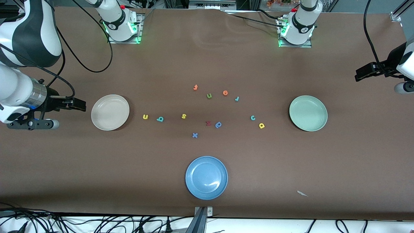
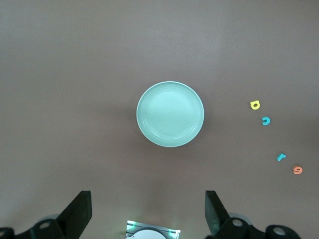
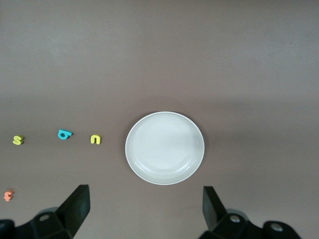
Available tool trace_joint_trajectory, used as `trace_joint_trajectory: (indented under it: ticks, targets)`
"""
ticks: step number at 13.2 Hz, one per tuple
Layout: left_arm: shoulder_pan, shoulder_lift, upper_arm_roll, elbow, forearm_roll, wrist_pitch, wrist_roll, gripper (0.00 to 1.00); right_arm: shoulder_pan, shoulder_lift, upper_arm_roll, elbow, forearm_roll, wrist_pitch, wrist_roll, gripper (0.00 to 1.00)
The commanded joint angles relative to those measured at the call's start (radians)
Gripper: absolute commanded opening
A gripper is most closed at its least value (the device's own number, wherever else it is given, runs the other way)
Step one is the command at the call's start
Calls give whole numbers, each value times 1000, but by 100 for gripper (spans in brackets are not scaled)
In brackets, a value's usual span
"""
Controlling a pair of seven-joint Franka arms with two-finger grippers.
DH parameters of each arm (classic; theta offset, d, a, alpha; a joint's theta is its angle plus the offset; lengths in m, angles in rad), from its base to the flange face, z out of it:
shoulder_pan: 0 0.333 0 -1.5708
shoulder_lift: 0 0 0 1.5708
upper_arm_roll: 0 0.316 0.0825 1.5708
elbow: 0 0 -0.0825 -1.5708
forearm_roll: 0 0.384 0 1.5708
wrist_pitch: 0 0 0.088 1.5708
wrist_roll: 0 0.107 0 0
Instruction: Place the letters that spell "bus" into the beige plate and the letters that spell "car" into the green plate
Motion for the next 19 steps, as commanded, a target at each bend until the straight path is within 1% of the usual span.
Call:
trace_joint_trajectory:
  ticks: [1,5,9,19]
  targets:
    - [0,-27,-2,-24,14,-4,3,100,-4,-23,4,-23,17,5,-2,100]
    - [0,-27,-2,-19,14,-8,3,100,-4,-21,7,-23,15,2,-2,100]
    - [0,-27,-2,-19,14,-8,3,100,-1,-43,18,-55,12,6,1,100]
    - [2,-27,-1,-19,14,-8,3,100,-1,-43,21,-57,12,8,1,100]
